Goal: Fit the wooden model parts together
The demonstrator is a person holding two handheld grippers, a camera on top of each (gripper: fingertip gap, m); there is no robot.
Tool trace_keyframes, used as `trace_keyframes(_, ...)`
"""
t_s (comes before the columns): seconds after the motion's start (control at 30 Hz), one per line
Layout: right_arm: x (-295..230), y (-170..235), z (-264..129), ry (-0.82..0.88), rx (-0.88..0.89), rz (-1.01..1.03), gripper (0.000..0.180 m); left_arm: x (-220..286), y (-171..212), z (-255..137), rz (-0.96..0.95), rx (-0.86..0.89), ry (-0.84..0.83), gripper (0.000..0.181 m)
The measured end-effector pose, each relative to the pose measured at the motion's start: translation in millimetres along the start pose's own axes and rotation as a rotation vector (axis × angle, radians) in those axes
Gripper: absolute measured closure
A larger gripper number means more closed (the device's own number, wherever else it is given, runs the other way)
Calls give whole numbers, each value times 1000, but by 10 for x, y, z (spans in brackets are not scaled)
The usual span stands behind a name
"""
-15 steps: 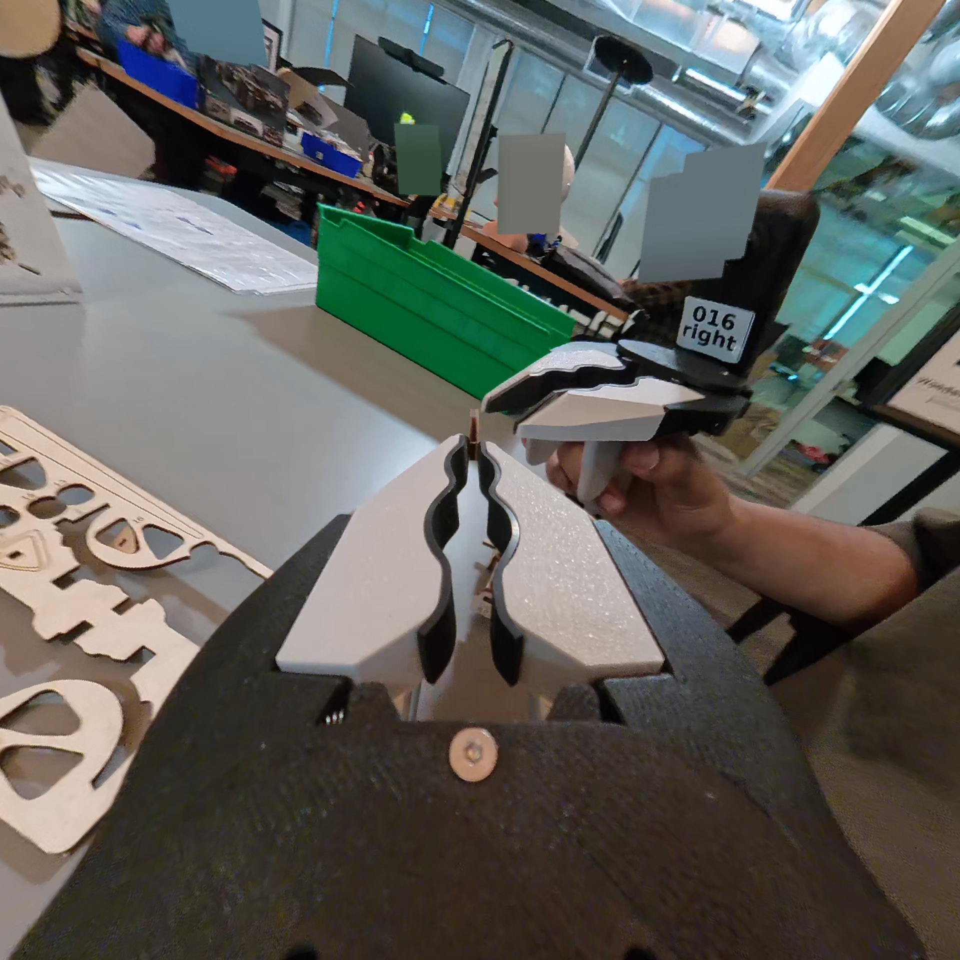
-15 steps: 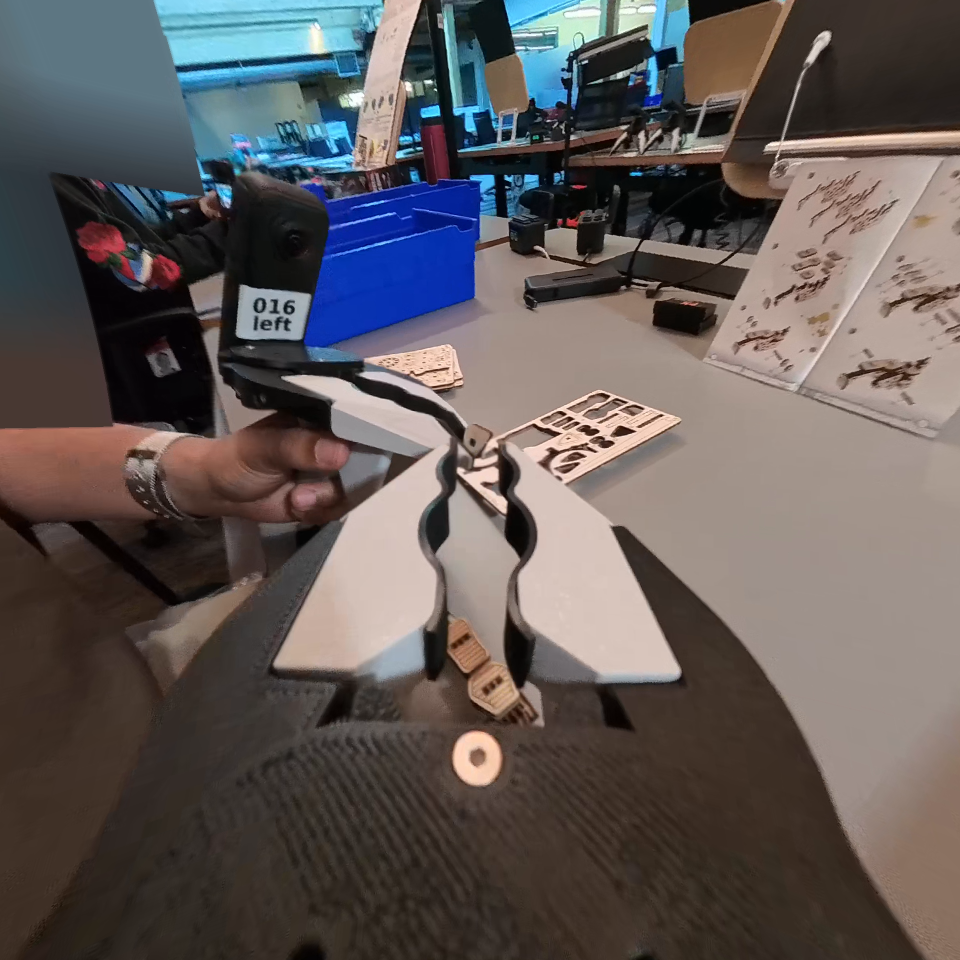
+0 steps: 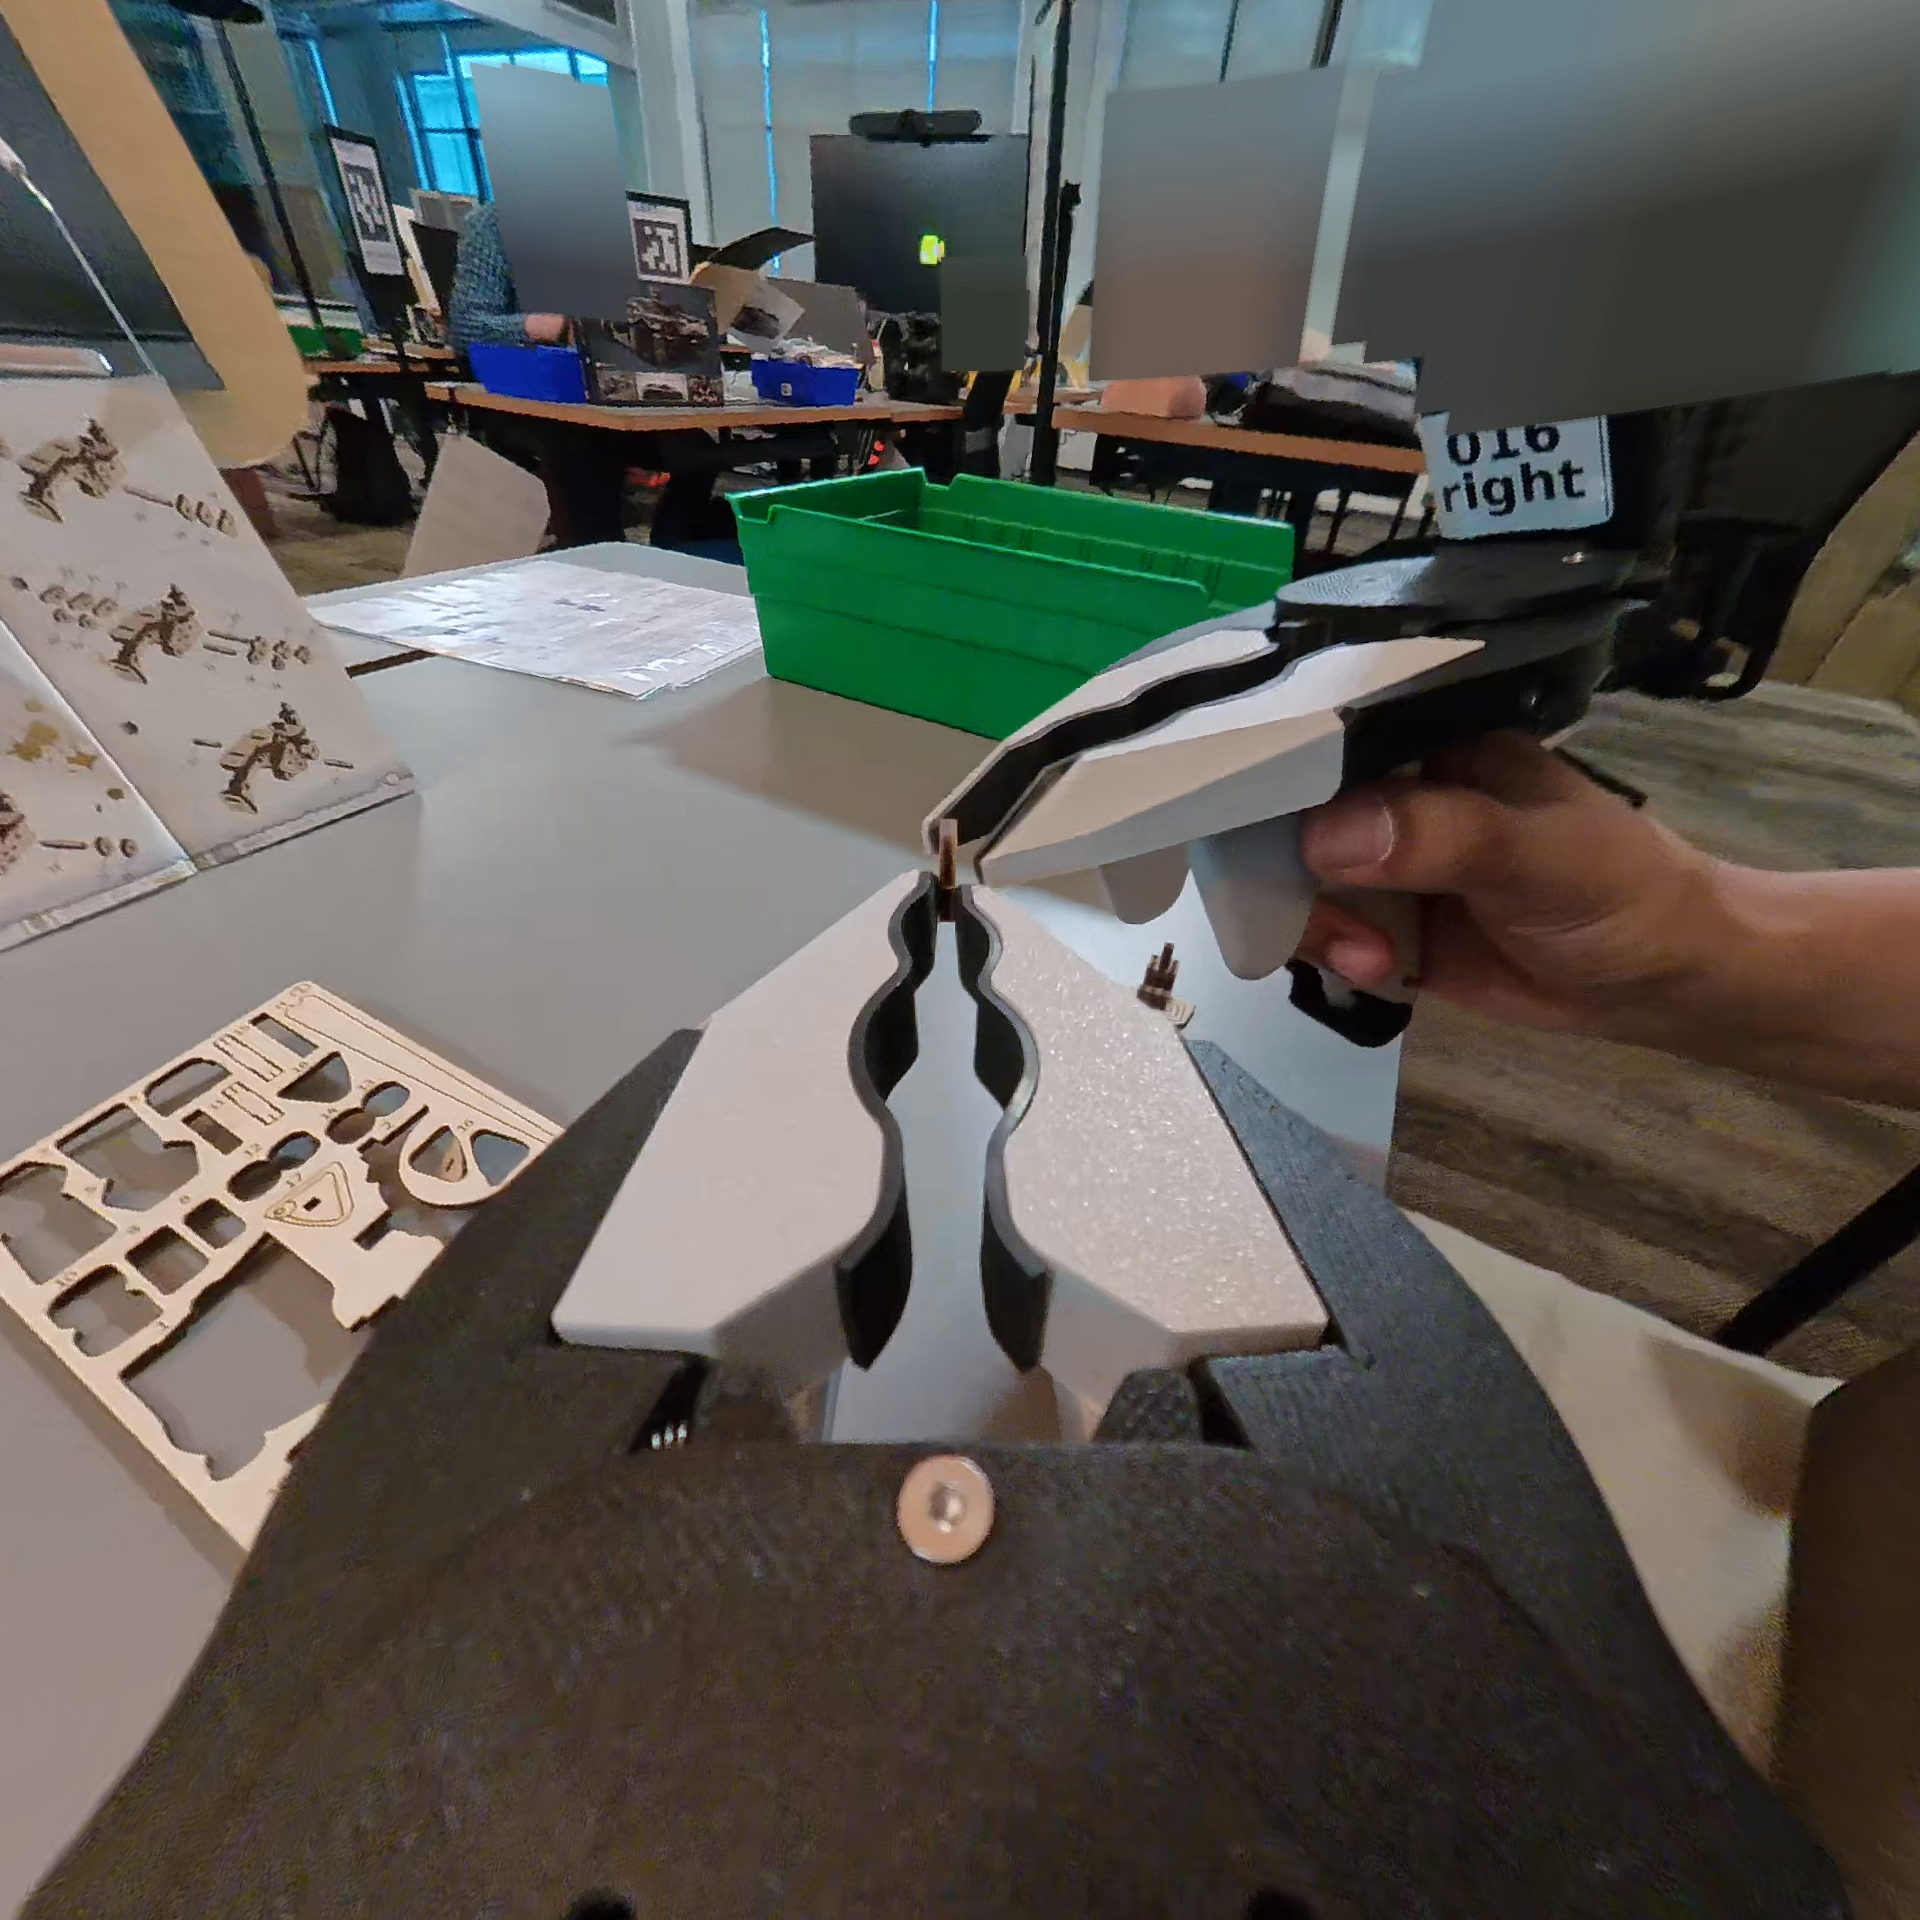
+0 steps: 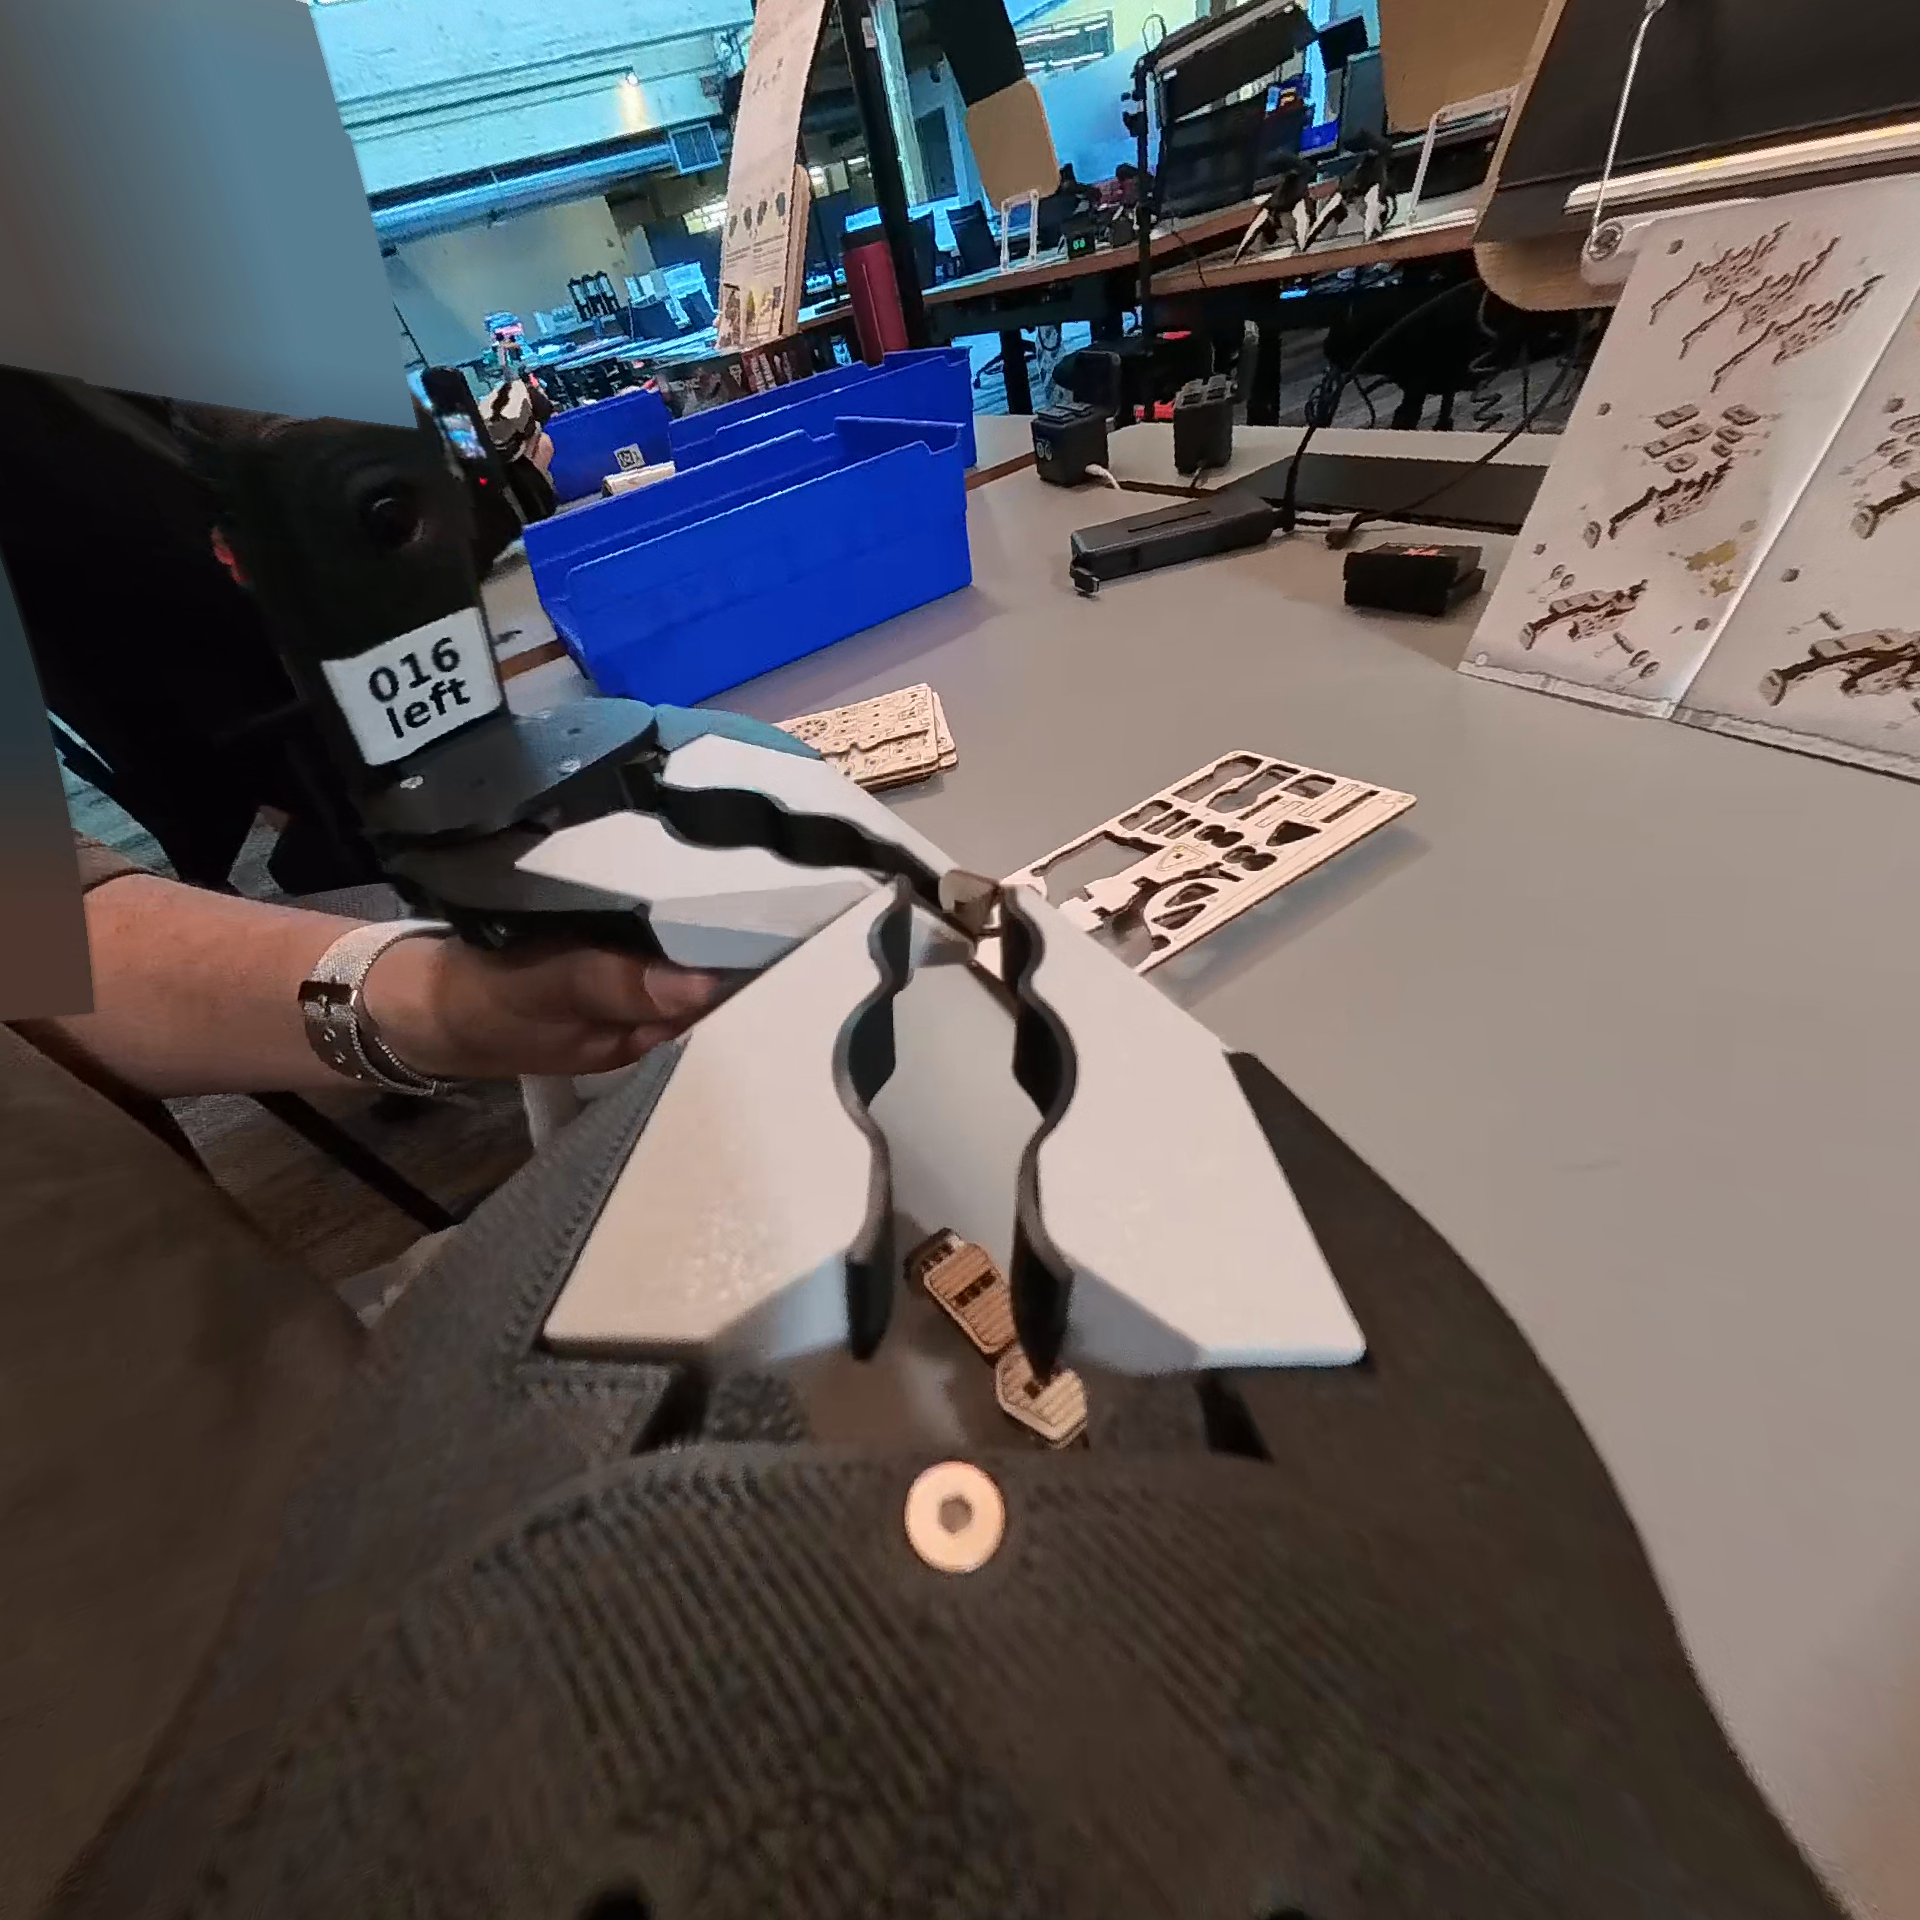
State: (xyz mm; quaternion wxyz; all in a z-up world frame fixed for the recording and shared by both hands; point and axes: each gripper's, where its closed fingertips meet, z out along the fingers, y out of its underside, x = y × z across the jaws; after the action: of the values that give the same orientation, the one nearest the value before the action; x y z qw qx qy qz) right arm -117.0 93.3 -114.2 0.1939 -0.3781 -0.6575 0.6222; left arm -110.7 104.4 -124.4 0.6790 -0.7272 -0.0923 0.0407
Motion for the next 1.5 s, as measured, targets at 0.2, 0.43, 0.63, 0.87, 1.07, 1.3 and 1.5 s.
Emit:
trace_keyframes(0.2, -1, -12, -15, -4, 5, 19, 170, 40, -5, -3, 101, 3, -20, 180)
trace_keyframes(0.43, 25, -100, -82, -18, 59, 38, 170, 68, -49, -34, -114, 34, 114, 167)
trace_keyframes(0.63, -27, -142, -141, -139, 90, 86, 170, 61, -174, -106, -401, 95, 283, 161)
trace_keyframes(0.87, -243, -224, -162, -242, 135, 39, 171, 227, -320, -204, -359, 164, 387, 172)
trace_keyframes(1.07, -342, -227, -179, -339, 141, 75, 171, 360, -333, -225, -374, 163, 470, 173)
trace_keyframes(1.3, -438, -240, -259, -478, 148, 131, 171, 458, -369, -271, -412, 169, 556, 174)
trace_keyframes(1.5, -494, -226, -287, -552, 141, 165, 178, 518, -359, -276, -433, 153, 594, 181)
